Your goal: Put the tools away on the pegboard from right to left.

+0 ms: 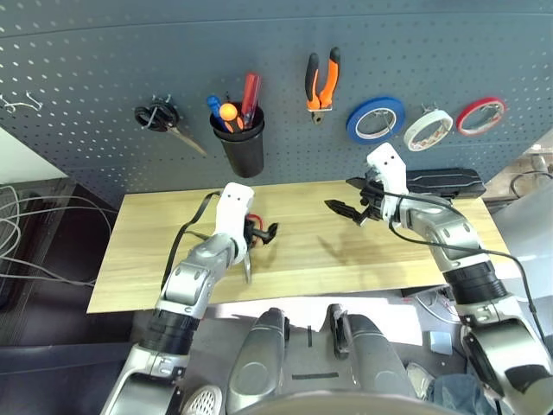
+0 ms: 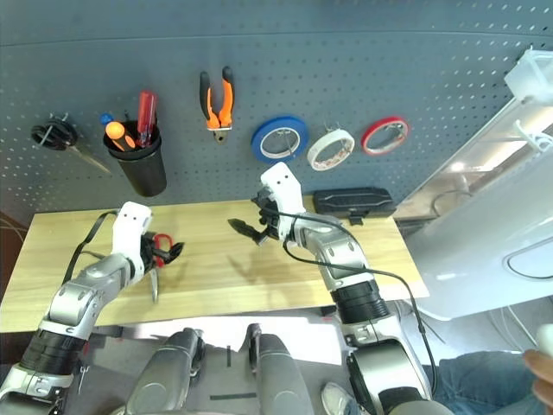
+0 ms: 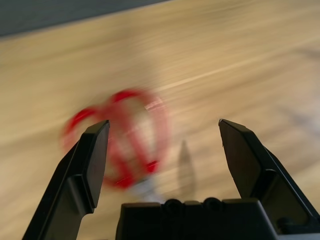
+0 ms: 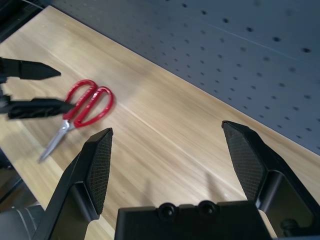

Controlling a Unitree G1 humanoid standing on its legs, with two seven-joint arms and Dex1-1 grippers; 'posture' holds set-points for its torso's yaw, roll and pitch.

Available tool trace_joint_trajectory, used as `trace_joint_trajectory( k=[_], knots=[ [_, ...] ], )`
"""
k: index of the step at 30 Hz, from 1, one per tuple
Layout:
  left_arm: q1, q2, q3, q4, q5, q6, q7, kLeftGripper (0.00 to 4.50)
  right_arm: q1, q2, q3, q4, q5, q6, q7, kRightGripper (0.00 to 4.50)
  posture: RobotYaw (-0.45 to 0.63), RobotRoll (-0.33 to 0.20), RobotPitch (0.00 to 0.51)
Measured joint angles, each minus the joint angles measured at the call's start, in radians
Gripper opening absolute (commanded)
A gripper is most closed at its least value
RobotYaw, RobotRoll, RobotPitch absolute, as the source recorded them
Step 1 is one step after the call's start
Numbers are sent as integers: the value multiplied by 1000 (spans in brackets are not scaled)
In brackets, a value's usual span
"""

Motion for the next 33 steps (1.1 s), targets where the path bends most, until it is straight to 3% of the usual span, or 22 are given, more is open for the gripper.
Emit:
trace_joint_trajectory(
  k=[6,16,20,30,33],
  knots=[
    [-64,-38,88,162,29,-52,77,4469,2,9,1,0,-1,1,-7,4500,88,0,226],
    [-172,-41,86,540,117,-214,95,4469,2,16,1,-3,0,13,-17,4500,74,0,223],
    [-203,-31,67,595,147,-238,71,3503,2,18,0,-4,0,14,-17,4500,73,0,222],
    [-191,-46,67,560,147,-251,10,28,-20,28,-4,-2,2,5,-17,4500,95,0,215],
    [-177,-46,66,527,157,-279,11,28,-32,39,-4,4,3,-22,-14,4500,99,0,212]
  ],
)
